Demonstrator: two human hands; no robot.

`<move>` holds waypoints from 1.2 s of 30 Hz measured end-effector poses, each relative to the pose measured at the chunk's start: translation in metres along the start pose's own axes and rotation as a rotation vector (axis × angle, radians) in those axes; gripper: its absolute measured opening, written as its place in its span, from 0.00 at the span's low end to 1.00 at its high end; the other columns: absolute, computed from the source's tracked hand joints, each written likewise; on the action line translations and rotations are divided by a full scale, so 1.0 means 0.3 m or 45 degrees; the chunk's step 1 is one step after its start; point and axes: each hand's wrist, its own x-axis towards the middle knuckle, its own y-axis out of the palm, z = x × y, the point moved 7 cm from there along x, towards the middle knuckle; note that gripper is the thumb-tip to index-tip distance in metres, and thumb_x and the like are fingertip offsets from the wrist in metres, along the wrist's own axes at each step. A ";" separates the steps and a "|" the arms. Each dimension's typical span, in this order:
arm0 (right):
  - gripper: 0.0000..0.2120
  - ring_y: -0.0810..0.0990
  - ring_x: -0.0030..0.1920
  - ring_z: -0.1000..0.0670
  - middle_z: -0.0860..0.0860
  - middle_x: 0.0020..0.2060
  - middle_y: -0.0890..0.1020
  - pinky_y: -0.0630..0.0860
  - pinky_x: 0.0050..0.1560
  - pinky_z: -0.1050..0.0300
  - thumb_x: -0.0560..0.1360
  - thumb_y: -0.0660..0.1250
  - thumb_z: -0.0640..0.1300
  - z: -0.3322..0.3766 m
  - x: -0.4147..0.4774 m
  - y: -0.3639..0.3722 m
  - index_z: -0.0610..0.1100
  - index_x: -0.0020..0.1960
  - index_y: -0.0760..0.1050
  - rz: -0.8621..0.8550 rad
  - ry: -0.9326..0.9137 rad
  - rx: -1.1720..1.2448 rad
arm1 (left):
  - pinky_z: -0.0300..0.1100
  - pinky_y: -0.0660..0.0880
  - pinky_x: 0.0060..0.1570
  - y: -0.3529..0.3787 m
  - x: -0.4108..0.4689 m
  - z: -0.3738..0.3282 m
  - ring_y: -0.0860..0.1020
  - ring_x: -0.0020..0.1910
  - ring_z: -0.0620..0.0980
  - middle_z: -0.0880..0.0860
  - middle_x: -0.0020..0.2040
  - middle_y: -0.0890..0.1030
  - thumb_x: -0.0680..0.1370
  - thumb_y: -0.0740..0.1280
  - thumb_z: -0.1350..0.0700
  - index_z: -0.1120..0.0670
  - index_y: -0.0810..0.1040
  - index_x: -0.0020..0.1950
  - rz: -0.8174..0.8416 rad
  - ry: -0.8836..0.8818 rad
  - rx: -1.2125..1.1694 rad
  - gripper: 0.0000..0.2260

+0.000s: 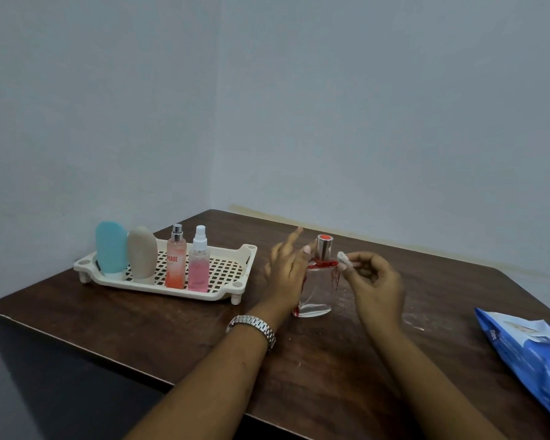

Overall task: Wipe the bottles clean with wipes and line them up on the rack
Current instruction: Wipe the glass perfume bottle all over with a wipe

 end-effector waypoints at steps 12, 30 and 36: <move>0.11 0.78 0.36 0.56 0.53 0.35 0.80 0.76 0.38 0.65 0.68 0.75 0.38 0.011 -0.051 0.058 0.51 0.37 0.74 0.151 -0.109 -0.224 | 0.59 0.59 0.71 0.024 0.026 0.025 0.63 0.71 0.50 0.53 0.67 0.67 0.68 0.49 0.29 0.35 0.66 0.71 0.068 0.051 -0.046 0.32; 0.08 0.78 0.38 0.47 0.46 0.35 0.78 0.76 0.37 0.57 0.70 0.69 0.31 -0.122 -0.042 0.039 0.43 0.39 0.74 0.298 0.503 -0.198 | 0.59 0.61 0.70 0.031 0.034 0.042 0.66 0.69 0.53 0.52 0.66 0.66 0.67 0.50 0.29 0.31 0.66 0.68 0.094 0.017 -0.065 0.30; 0.07 0.78 0.40 0.48 0.47 0.37 0.79 0.78 0.41 0.54 0.71 0.69 0.33 -0.111 -0.056 0.060 0.43 0.41 0.74 0.277 0.469 -0.128 | 0.59 0.61 0.70 0.027 0.030 0.039 0.65 0.69 0.54 0.53 0.67 0.65 0.68 0.51 0.30 0.32 0.65 0.68 0.092 0.012 -0.067 0.29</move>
